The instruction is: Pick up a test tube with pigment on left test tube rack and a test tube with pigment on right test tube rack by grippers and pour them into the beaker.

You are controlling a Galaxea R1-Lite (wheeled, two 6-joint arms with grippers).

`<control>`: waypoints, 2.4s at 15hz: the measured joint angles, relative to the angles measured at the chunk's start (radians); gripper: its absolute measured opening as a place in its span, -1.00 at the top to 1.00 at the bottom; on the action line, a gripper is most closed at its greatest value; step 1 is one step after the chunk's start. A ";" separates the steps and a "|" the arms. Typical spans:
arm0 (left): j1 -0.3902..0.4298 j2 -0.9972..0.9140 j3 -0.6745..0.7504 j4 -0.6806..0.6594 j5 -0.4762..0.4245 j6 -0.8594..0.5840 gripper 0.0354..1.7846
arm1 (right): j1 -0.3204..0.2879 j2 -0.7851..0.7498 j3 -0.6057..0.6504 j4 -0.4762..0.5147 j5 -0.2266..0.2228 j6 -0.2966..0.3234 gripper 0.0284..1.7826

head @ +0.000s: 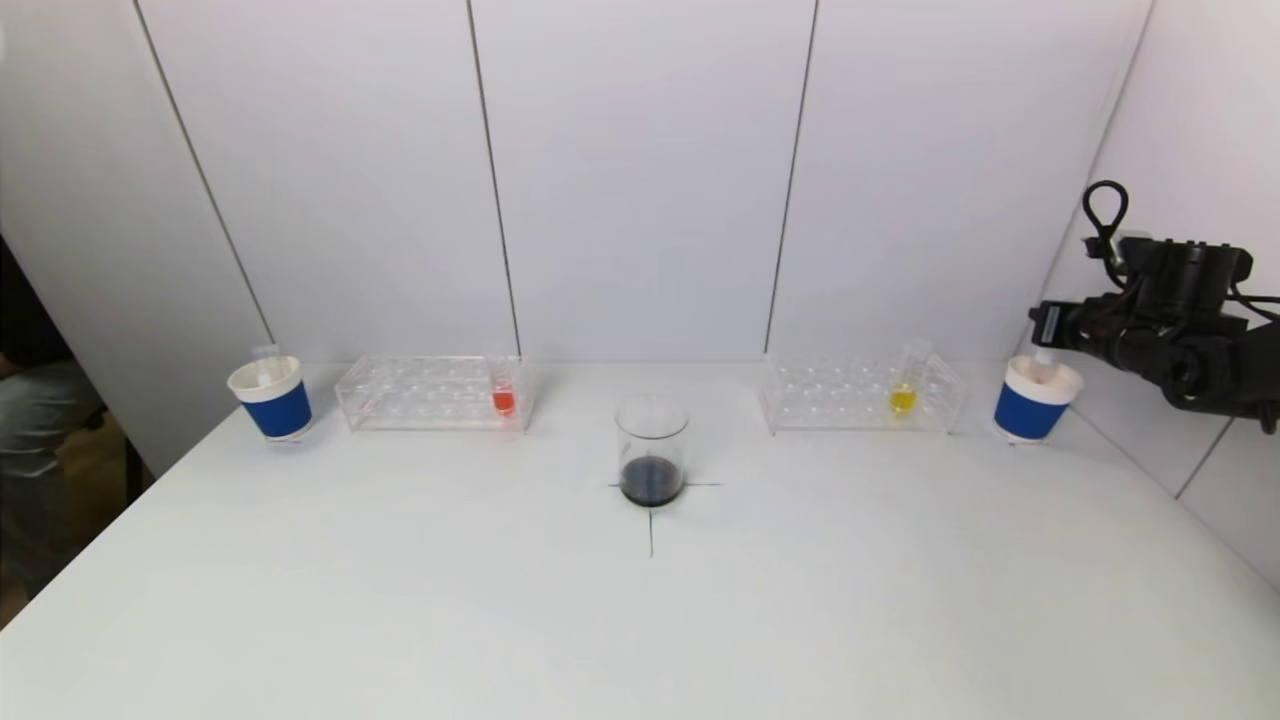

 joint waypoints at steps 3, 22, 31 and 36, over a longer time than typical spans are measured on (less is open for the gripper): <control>0.000 0.000 0.000 0.000 0.000 0.000 -0.98 | 0.000 0.007 0.041 -0.046 0.000 0.000 0.48; 0.000 0.000 0.000 0.000 0.000 0.000 -0.98 | -0.006 0.018 0.123 -0.108 -0.001 0.006 0.48; 0.000 0.000 0.000 0.000 0.000 0.000 -0.98 | -0.006 0.016 0.146 -0.184 0.000 0.011 -0.33; 0.000 0.000 0.000 0.000 0.000 0.001 -0.98 | -0.006 0.014 0.153 -0.184 0.000 0.010 -0.94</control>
